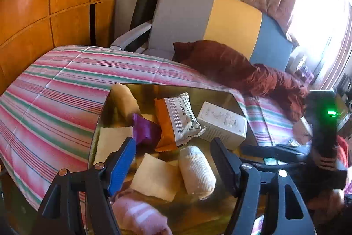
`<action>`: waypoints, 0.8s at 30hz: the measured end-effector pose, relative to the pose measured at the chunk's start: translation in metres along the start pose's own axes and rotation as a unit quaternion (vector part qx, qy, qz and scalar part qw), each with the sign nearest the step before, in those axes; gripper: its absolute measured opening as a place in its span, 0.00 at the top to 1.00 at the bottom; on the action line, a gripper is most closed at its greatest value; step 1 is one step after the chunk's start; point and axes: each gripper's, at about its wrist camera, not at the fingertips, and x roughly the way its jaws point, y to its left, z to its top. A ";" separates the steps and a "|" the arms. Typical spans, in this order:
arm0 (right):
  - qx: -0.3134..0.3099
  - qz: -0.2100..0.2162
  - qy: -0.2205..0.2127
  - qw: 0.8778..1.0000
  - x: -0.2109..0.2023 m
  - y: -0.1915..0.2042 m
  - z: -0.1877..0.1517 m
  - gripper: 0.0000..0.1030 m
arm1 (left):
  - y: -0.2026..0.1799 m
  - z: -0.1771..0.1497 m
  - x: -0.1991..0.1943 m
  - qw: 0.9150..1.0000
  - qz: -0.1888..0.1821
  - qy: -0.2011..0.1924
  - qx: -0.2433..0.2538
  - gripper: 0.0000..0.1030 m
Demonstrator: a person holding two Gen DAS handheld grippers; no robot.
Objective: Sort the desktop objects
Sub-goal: 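Place the snack packet into the tray while the right places the white box there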
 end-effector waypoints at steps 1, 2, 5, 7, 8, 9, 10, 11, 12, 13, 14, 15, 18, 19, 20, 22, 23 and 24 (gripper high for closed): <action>0.003 -0.003 0.007 1.000 0.008 0.000 0.004 0.39 | 0.002 -0.001 -0.004 1.000 -0.004 -0.003 -0.004 0.30; 0.003 -0.011 0.012 1.000 0.015 0.000 0.008 0.39 | 0.003 -0.002 -0.007 1.000 -0.005 -0.005 -0.005 0.30; 0.010 -0.063 0.014 0.998 0.035 -0.009 0.022 0.39 | 0.005 -0.004 -0.014 1.000 -0.004 -0.009 -0.004 0.30; 0.019 -0.079 0.000 0.997 0.035 -0.014 0.030 0.39 | 0.006 -0.005 -0.017 1.000 -0.005 -0.010 -0.006 0.30; 0.025 -0.077 -0.006 0.997 0.033 -0.016 0.032 0.39 | 0.005 -0.006 -0.017 1.000 -0.004 -0.010 -0.004 0.30; 0.025 -0.074 -0.014 0.997 0.029 -0.016 0.033 0.39 | 0.005 -0.005 -0.018 1.000 -0.004 -0.011 -0.002 0.30; 0.022 -0.073 -0.017 0.997 0.025 -0.014 0.032 0.39 | 0.004 -0.005 -0.019 1.000 -0.003 -0.014 0.000 0.30; 0.017 -0.073 -0.019 0.997 0.021 -0.012 0.032 0.39 | 0.002 -0.005 -0.020 1.000 -0.003 -0.015 0.001 0.30; 0.011 -0.072 -0.021 0.997 0.018 -0.010 0.031 0.39 | 0.000 -0.005 -0.020 1.000 -0.004 -0.016 0.004 0.30; 0.004 -0.073 -0.023 0.997 0.013 -0.007 0.028 0.37 | -0.002 -0.005 -0.022 1.000 -0.004 -0.019 0.007 0.30; -0.004 -0.076 -0.025 0.997 0.008 -0.004 0.024 0.36 | -0.005 -0.005 -0.023 1.000 -0.005 -0.021 0.010 0.30; -0.011 -0.080 -0.026 0.996 0.005 -0.002 0.020 0.34 | -0.008 -0.005 -0.024 1.000 -0.005 -0.023 0.016 0.30; -0.026 -0.090 -0.032 0.995 -0.007 0.003 0.010 0.32 | -0.016 -0.006 -0.028 0.999 -0.003 -0.026 0.031 0.30; -0.031 -0.095 -0.035 0.994 -0.012 0.004 0.004 0.32 | -0.019 -0.007 -0.029 0.999 -0.003 -0.027 0.034 0.30; -0.033 -0.098 -0.037 0.994 -0.015 0.004 0.001 0.32 | -0.022 -0.007 -0.030 0.999 -0.003 -0.026 0.039 0.30; -0.038 -0.107 -0.042 0.993 -0.025 0.003 -0.007 0.31 | -0.027 -0.008 -0.030 0.999 -0.005 -0.025 0.045 0.30; -0.039 -0.111 -0.043 0.992 -0.028 0.002 -0.009 0.30 | -0.031 -0.008 -0.030 0.998 -0.008 -0.024 0.049 0.30; -0.040 -0.119 -0.047 0.991 -0.035 0.000 -0.014 0.28 | -0.035 -0.009 -0.031 0.998 -0.009 -0.024 0.053 0.30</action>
